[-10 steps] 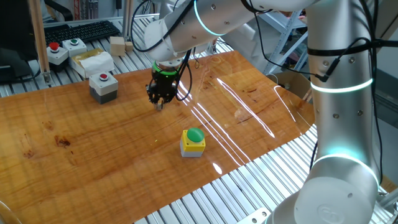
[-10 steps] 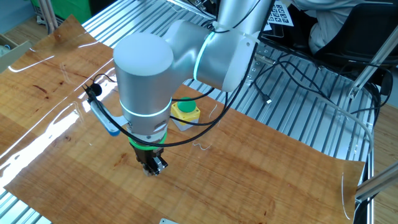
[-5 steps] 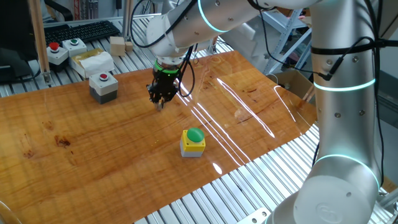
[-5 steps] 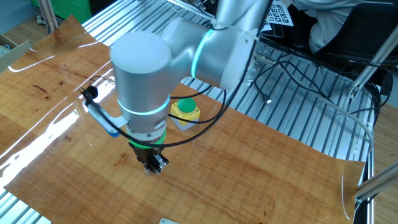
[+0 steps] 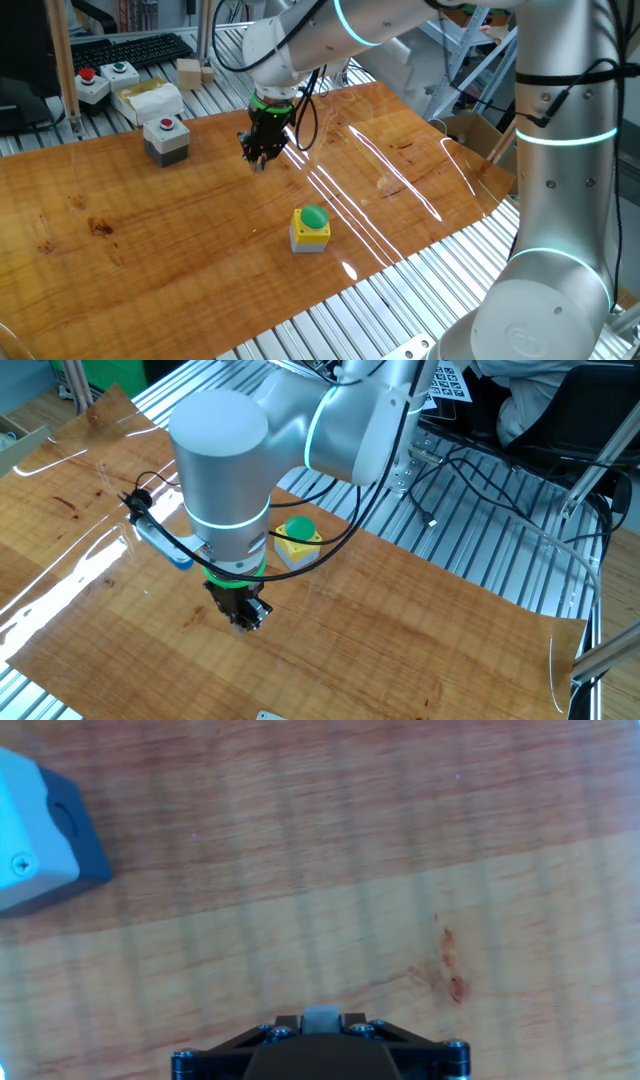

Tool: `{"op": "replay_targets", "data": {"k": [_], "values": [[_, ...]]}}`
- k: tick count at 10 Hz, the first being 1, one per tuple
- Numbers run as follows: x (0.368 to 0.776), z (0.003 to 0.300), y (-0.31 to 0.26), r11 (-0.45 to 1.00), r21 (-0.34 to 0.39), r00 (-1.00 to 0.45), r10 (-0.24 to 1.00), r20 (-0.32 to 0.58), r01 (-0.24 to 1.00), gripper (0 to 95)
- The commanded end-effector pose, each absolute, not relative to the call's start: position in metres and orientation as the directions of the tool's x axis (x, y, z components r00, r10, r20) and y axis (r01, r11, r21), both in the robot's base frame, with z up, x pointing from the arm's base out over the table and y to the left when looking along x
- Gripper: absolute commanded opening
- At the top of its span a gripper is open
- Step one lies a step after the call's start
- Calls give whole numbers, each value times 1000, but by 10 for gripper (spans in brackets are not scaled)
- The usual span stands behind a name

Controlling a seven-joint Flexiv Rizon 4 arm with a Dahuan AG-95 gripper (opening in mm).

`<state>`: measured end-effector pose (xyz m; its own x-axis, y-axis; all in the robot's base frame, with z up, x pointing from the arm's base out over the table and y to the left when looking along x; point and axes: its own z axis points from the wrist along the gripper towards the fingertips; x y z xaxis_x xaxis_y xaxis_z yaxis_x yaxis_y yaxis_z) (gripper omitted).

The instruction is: Hold a small block with the gripper and sweep it from left to right on the table

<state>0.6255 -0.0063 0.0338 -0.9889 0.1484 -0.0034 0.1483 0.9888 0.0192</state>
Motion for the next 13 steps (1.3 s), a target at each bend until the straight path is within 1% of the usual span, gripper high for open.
{"op": "replay_targets", "data": {"k": [1, 3, 5, 6, 7, 10, 11, 13], "values": [[629, 37, -8, 985, 17, -985, 175, -6, 174, 760], [635, 46, -16, 990, -33, -990, 140, -2, 140, 760], [638, 55, -34, 993, -33, -994, 111, -1, 111, 760], [639, 59, -44, 995, -35, -996, 91, 5, 90, 570], [641, 64, -61, 998, -34, -998, 50, 23, 49, 570], [644, 69, -118, 997, -31, -998, -64, 25, -64, 0], [642, 72, -128, 996, -29, -996, -86, 19, -87, 0], [629, 89, -145, 996, -21, -996, -89, 24, -89, 0]]}}
